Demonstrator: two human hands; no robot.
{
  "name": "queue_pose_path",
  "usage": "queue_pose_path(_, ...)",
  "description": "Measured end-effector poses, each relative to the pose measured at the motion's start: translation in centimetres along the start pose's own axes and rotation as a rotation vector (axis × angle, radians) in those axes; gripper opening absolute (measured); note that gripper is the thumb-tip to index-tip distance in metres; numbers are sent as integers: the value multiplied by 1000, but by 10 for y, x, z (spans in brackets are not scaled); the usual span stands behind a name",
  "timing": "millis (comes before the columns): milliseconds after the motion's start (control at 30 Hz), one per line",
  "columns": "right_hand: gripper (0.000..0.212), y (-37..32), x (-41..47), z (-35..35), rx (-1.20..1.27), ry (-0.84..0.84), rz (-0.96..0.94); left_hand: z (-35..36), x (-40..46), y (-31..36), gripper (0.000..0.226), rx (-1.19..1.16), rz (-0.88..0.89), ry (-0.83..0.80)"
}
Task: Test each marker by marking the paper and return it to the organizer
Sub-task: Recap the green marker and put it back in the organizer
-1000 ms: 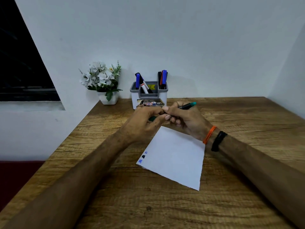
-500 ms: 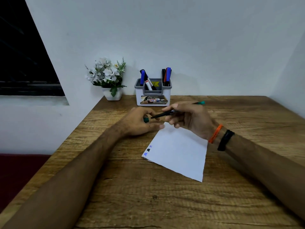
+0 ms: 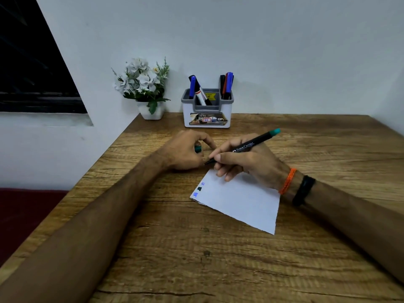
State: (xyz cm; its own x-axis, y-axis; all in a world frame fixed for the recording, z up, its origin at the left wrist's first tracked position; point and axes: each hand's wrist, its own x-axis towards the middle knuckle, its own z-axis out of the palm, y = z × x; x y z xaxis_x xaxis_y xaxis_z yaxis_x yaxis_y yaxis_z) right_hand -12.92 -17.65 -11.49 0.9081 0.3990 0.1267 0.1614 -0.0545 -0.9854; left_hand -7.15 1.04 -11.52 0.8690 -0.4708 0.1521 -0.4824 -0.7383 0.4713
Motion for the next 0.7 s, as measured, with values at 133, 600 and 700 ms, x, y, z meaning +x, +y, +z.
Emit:
queue_pose_path(133,10,5,-4,5,-62,-3,18,2,1,-1,29,-7,-19,-10)
queue_pose_path(600,7,12,-5,9,-237,69,-1,-3,2,-5,44,-89,-34,-130)
queue_pose_path(700,6,12,-6,11,-243,77,11,-3,3,-6,42,-105,-32,-140)
